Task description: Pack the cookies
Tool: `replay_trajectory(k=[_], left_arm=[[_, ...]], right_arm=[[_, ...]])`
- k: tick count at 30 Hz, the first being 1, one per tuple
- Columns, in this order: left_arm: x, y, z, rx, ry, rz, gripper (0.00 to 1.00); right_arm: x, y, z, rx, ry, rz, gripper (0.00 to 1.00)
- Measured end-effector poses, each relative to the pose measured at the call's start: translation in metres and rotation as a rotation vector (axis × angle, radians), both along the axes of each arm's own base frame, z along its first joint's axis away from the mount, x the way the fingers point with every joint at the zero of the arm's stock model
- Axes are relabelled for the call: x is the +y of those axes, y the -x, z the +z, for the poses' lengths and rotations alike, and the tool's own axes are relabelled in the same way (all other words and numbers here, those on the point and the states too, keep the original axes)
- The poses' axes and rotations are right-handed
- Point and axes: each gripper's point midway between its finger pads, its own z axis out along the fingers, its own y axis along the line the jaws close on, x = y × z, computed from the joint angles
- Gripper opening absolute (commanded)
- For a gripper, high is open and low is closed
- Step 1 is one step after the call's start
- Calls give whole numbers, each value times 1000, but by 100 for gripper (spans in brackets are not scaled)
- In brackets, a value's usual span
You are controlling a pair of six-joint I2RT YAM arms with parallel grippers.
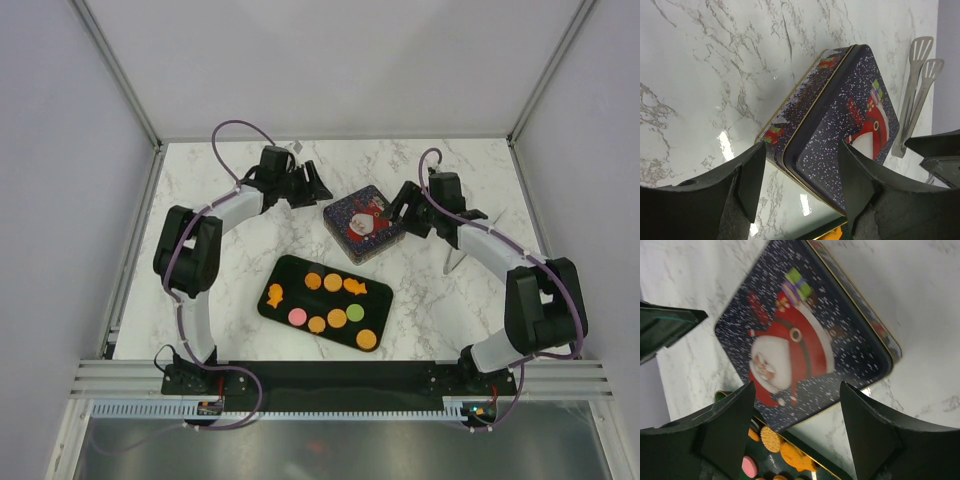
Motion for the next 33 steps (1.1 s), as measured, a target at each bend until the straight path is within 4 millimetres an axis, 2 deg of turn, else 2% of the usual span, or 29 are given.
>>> replay_trajectory(k=[2,4,8,11,16,23,29,33], left_arm=[[-2,2,-8,10,-16,-9,66],[-2,5,-14,26,-29,-17,66],[-4,10,-22,43,-47,-32,65],[-7,13,-25,47,-59,-38,63],[-7,16,-30,52,-77,-32,52],[-5,12,-31,32,-68,-20,35],[-5,9,-31,15,-67,-8,16],[-5,7,-31,9,-65,2,8]], right_arm=[[-4,12,-19,49,18,-7,78],[-7,20,-29,72,26,-10,78],[-8,24,-39,81,26,-15,78],[-7,20,-40,69,13,-22,78],[-1,10,-50,67,-13,-24,77],[1,0,-49,44,-42,-34,75],[2,-4,-49,46,-48,-40,68],[7,-6,-47,50,-49,-33,67]])
